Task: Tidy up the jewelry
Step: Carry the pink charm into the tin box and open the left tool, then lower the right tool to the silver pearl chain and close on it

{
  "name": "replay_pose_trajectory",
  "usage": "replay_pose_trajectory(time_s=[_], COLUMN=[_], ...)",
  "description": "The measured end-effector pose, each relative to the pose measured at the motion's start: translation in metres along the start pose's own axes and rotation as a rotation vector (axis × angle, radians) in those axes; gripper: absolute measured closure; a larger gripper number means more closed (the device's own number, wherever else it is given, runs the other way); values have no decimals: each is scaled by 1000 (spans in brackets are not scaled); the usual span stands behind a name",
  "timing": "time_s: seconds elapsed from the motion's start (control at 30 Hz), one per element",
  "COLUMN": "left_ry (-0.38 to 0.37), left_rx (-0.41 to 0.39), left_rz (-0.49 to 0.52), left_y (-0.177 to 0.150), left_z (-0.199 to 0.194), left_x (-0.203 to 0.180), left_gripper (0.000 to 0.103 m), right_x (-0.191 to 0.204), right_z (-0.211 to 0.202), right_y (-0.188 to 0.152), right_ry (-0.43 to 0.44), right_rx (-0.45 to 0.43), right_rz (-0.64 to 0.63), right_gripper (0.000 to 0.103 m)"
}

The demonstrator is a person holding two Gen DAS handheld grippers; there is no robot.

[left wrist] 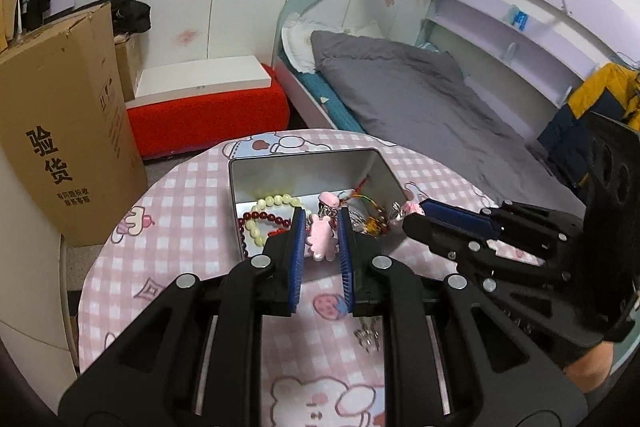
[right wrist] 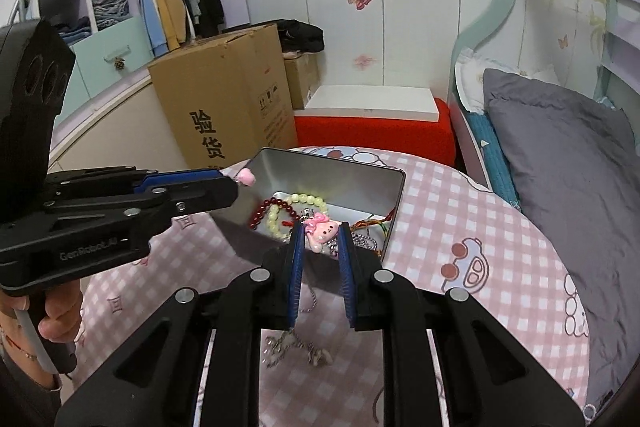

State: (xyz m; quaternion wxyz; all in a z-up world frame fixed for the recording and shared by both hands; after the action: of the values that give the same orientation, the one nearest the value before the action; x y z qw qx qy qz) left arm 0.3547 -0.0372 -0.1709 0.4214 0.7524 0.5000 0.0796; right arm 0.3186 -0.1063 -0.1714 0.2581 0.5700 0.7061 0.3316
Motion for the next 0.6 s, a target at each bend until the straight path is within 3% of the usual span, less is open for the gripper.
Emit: replay_pose_trajectory(time_s=[0.6], left_ry=[1], left_rx=[78], left_rz=[-30], left_y=[-10], left_z=[29], left_x=[9], left_gripper=[86], right_x=[-8], right_z=[21], right_y=[-7], right_ry=[-8], right_rx=[38], right_rz=[25], right_gripper=[86])
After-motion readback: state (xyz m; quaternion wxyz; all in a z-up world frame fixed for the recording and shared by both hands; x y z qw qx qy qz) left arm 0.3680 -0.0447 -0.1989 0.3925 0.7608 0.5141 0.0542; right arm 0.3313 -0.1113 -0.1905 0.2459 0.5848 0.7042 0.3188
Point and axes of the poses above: each gripper's, at about its wrist camera, not at the fingertips, and z roughly the way its jaws point, x to its left, y to its top, the point moved 9 cm from there along z, roughly the way its jaws point, and after that the axes turned 8 degrees about -y, right-handed, at the moved point
